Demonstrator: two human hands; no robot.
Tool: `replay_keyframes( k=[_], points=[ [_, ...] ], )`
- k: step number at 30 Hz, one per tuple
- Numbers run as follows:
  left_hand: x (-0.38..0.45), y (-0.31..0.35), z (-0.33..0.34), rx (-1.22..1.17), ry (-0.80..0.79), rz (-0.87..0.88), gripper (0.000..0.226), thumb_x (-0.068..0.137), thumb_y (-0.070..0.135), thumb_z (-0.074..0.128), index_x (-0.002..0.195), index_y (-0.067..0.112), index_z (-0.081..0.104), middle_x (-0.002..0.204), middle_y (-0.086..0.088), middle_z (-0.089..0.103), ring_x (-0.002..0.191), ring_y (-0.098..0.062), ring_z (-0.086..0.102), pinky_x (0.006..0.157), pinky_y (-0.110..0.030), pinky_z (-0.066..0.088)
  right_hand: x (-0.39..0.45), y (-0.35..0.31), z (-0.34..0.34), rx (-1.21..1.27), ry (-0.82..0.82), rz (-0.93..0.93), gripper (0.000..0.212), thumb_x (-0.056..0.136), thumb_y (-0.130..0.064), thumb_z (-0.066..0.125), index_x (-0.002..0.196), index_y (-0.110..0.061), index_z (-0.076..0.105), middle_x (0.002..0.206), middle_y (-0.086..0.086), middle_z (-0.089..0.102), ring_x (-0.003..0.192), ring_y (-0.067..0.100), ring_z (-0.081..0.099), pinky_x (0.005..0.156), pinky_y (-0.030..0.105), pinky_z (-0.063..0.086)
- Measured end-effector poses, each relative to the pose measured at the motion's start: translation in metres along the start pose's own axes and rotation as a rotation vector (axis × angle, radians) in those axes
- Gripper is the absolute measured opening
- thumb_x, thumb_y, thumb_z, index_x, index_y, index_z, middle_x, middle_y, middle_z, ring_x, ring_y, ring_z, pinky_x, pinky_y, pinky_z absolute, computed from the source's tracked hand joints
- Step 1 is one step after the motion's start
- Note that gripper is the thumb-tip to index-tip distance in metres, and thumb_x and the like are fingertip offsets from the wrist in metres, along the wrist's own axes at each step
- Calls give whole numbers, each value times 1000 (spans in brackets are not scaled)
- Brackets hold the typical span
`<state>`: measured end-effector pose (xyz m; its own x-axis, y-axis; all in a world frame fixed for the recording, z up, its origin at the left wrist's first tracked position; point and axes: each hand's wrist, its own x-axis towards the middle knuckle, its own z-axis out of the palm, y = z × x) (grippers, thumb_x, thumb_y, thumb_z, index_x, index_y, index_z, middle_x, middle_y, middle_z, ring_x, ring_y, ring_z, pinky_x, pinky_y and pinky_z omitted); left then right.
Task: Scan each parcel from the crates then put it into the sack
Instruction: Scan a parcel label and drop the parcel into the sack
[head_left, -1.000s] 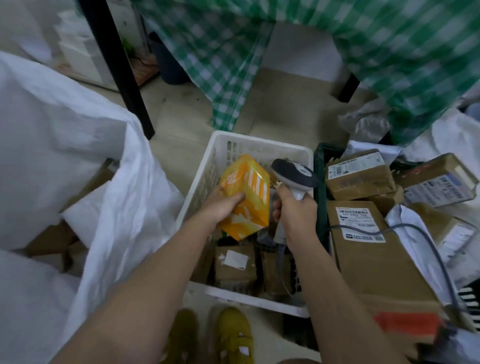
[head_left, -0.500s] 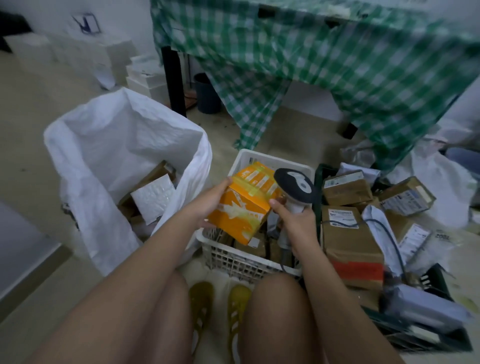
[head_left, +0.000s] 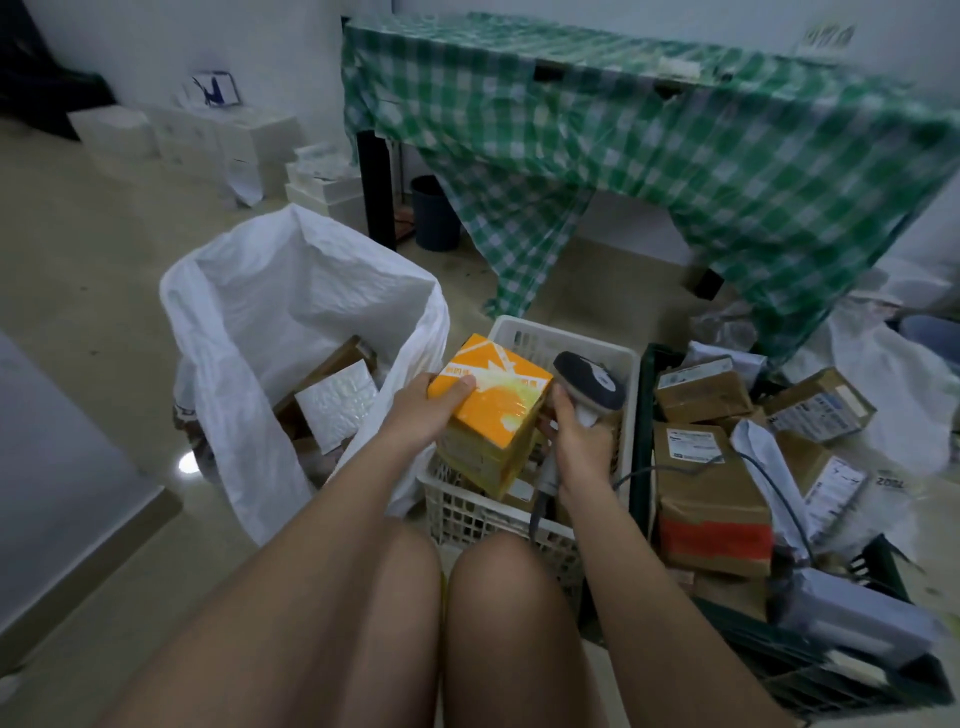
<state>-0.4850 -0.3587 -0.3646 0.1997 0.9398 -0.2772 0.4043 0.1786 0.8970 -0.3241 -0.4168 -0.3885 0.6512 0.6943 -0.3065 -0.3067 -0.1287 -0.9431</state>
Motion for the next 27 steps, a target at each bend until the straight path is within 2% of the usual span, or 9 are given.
replay_keyframes(
  k=[3, 6, 9, 12, 15, 19, 22, 24, 27],
  points=[
    [9, -10, 8, 45, 34, -34, 67, 90, 64, 46, 138, 18, 43, 138, -8, 49, 123, -30, 50, 103, -46, 42, 5, 10, 3, -99, -4, -6, 69, 73, -51, 77, 128, -14, 56, 119, 4, 65, 106, 23, 63, 93, 49, 53],
    [12, -23, 15, 65, 6, -69, 74, 90, 69, 37, 144, 18, 32, 144, -10, 41, 127, -33, 45, 102, -51, 42, 14, 20, 2, -150, -6, 5, 66, 74, -41, 79, 128, -14, 53, 123, 6, 63, 112, 25, 59, 97, 49, 50],
    [12, -33, 19, 17, -18, 24, 75, 90, 65, 42, 148, 22, 22, 147, -2, 37, 130, -25, 42, 106, -47, 39, 24, 26, 2, -143, 23, 32, 68, 76, -41, 78, 131, -10, 51, 123, 2, 60, 113, 24, 57, 100, 46, 47],
    [16, -36, 20, 30, -115, 112, 65, 88, 66, 47, 143, 35, 33, 137, 9, 46, 122, -16, 48, 103, -40, 42, 34, 25, 4, -138, 94, 35, 71, 78, -43, 77, 135, -11, 49, 126, 2, 59, 115, 25, 56, 101, 44, 46],
    [24, -39, 23, 57, -108, 158, 82, 70, 78, 56, 135, 30, 44, 132, 7, 54, 118, -15, 54, 100, -44, 47, 40, 22, 8, -143, 143, 10, 67, 77, -43, 76, 131, -12, 53, 123, 5, 63, 112, 26, 59, 97, 43, 49],
    [35, -37, 28, 7, -81, 121, 71, 82, 58, 63, 136, 19, 39, 131, 2, 53, 111, -15, 55, 98, -43, 48, 44, 16, 12, -129, 129, 15, 69, 77, -49, 74, 131, -13, 53, 121, 3, 63, 110, 24, 60, 97, 42, 50],
    [42, -37, 33, -19, -32, 153, 69, 85, 51, 63, 139, 21, 33, 128, 5, 50, 110, -14, 52, 98, -42, 47, 41, 18, 5, -100, 57, -17, 93, 52, -67, 77, 129, -20, 55, 118, -1, 67, 107, 20, 64, 93, 47, 53],
    [46, -34, 37, -27, -2, 193, 67, 86, 47, 64, 138, 24, 30, 124, 7, 48, 107, -14, 53, 93, -38, 49, 38, 19, -3, -129, -17, -63, 82, 59, -57, 82, 128, -20, 56, 116, -2, 68, 106, 18, 64, 92, 47, 54],
    [49, -32, 42, -87, -62, 231, 53, 88, 35, 66, 130, 29, 35, 123, 7, 50, 100, -7, 55, 74, -19, 48, 40, 22, -12, -241, -87, -131, 61, 70, -37, 84, 122, -19, 58, 110, -3, 69, 102, 17, 65, 90, 46, 55]
  ],
)
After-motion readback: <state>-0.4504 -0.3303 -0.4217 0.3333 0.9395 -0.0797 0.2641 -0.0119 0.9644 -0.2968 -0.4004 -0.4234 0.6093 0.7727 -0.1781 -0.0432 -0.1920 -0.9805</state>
